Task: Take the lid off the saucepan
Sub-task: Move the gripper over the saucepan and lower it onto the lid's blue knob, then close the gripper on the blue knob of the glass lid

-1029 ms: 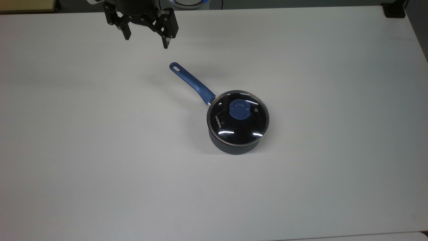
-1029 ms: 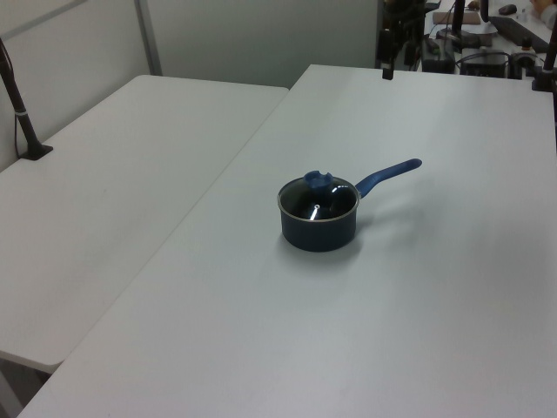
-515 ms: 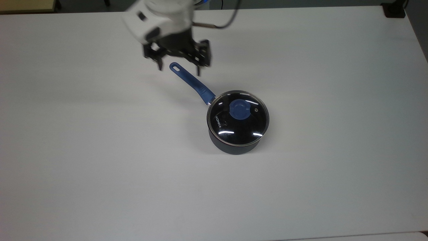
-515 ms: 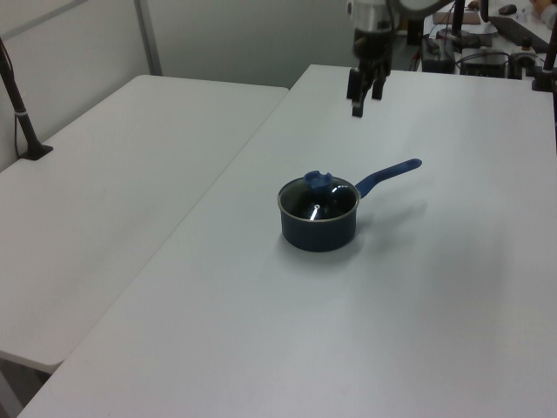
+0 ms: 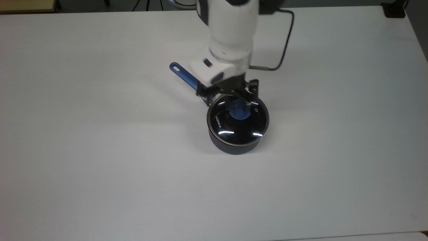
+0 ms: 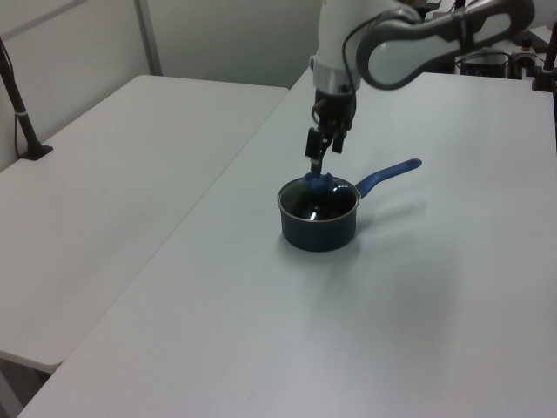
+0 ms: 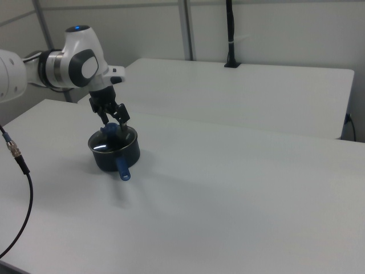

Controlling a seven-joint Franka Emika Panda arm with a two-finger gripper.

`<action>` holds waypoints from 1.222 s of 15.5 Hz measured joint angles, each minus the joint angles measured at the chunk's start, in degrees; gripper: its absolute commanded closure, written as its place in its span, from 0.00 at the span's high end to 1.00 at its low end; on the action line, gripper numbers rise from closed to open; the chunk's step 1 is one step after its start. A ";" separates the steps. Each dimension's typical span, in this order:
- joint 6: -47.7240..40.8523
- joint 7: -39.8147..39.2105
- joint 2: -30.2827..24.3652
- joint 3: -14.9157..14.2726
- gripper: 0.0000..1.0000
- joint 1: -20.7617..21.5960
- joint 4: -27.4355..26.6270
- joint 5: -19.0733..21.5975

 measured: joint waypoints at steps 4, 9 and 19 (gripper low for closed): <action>0.08 0.41 1.67 0.00 1.00 1.18 1.88 0.00; 0.08 0.42 2.24 0.00 0.90 2.15 2.01 0.00; 0.08 -0.87 2.85 0.00 0.52 2.24 2.07 0.00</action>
